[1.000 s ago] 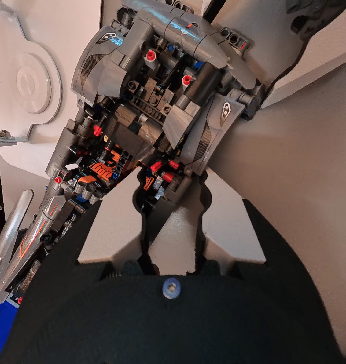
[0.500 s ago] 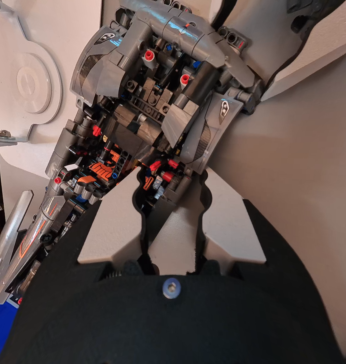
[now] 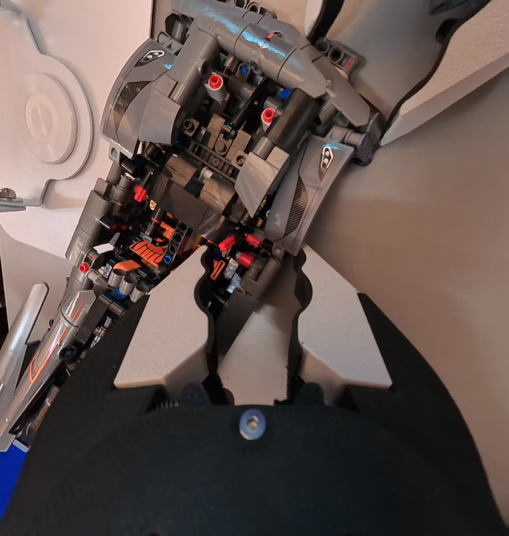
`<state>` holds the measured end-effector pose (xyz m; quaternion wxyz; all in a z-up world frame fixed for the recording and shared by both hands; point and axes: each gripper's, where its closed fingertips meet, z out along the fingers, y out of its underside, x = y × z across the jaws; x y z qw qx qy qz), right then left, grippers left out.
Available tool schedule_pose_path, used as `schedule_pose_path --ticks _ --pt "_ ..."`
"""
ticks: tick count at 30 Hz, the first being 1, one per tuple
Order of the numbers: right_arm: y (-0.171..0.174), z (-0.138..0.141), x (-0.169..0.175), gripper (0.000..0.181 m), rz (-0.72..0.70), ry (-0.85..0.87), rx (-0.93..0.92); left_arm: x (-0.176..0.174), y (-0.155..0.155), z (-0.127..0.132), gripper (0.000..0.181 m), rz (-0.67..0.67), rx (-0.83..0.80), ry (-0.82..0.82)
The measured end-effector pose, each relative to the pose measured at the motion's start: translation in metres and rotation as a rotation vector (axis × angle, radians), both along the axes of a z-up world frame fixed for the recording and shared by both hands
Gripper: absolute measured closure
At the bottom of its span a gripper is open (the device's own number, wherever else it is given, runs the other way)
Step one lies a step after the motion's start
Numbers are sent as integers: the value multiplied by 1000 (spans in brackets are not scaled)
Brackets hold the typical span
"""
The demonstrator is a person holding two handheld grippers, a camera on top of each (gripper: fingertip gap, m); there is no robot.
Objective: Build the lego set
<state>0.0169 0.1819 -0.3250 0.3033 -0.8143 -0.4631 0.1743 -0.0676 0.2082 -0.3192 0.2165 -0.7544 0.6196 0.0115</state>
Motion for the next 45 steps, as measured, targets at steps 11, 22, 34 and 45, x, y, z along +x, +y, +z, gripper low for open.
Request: schedule_pose_path --ticks 11,22,34,45 --pt "3 -1 0 119 33 6 -4 0 0 0 129 -1 4 0" --pt "5 -1 1 118 20 19 -3 -1 1 0 129 1 9 -2" --pt "4 0 0 121 35 16 5 -1 1 0 129 2 7 -3" --pt "7 0 -2 128 57 23 14 -4 4 0 130 11 15 -2"
